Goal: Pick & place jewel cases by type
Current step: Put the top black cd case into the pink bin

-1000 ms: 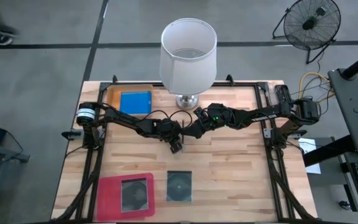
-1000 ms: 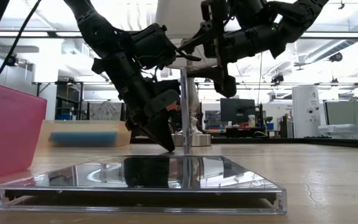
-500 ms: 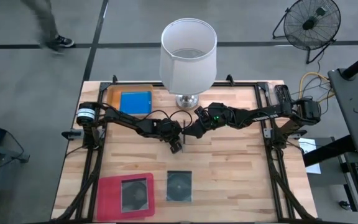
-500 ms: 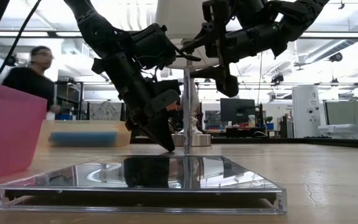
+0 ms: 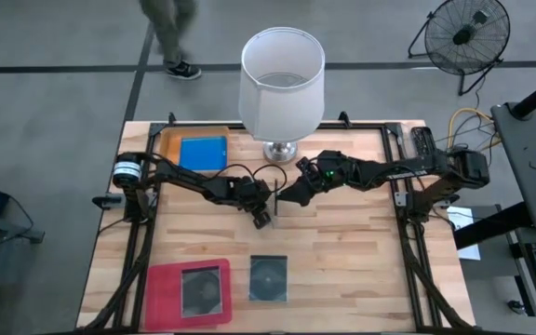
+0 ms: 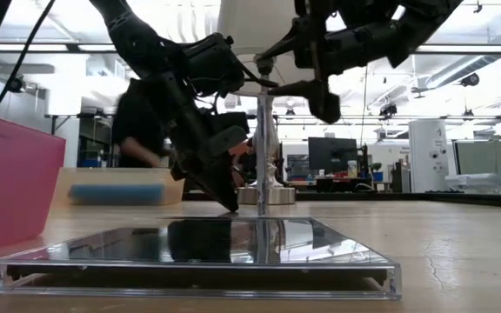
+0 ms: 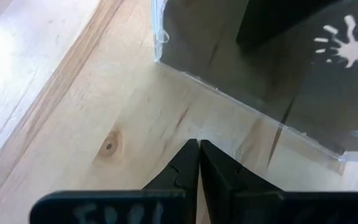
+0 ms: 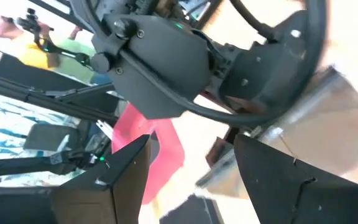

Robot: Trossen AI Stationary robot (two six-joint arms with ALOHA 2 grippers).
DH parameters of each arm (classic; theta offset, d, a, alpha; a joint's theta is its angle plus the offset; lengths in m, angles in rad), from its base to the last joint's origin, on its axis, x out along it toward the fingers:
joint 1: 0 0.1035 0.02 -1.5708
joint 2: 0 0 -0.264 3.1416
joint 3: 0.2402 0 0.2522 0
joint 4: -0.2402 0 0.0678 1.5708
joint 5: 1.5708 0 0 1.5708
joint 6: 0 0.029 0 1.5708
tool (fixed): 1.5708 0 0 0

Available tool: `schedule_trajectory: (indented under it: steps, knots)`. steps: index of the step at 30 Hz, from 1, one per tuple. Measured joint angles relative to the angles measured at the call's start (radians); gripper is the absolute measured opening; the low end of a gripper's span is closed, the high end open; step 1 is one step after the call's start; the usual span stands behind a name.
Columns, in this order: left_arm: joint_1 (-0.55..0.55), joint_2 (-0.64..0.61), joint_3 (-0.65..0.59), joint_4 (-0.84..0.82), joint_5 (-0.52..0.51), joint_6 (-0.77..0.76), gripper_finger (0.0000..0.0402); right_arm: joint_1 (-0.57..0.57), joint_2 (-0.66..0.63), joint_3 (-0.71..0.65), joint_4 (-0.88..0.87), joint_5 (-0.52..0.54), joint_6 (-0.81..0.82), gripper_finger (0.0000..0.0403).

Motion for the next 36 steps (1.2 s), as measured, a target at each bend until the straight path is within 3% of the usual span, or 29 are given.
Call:
schedule_trajectory:
  steps: [8,15,26,31,36]
  knots:
    - [0.000,-0.009,0.002,-0.047,-0.001,0.001,0.0000,-0.005,-0.113,0.000,-0.215,0.058,-0.047,0.0228]
    - [0.000,-0.085,-0.042,-0.150,-0.009,0.013,0.0000,-0.005,-0.139,0.004,-0.268,0.088,-0.040,0.0228]
    - [0.000,-0.426,-0.176,-0.174,-0.009,-0.009,0.0000,-0.005,-0.124,0.127,-0.445,0.151,-0.069,0.0228]
    - [0.000,-0.572,-0.183,-0.201,-0.043,0.009,0.0000,-0.005,-0.124,0.243,-0.718,0.255,-0.076,0.0228]
    - [0.000,-0.694,-0.183,-0.278,-0.148,0.025,0.0000,-0.004,-0.124,0.365,-0.901,0.334,-0.061,0.0228]
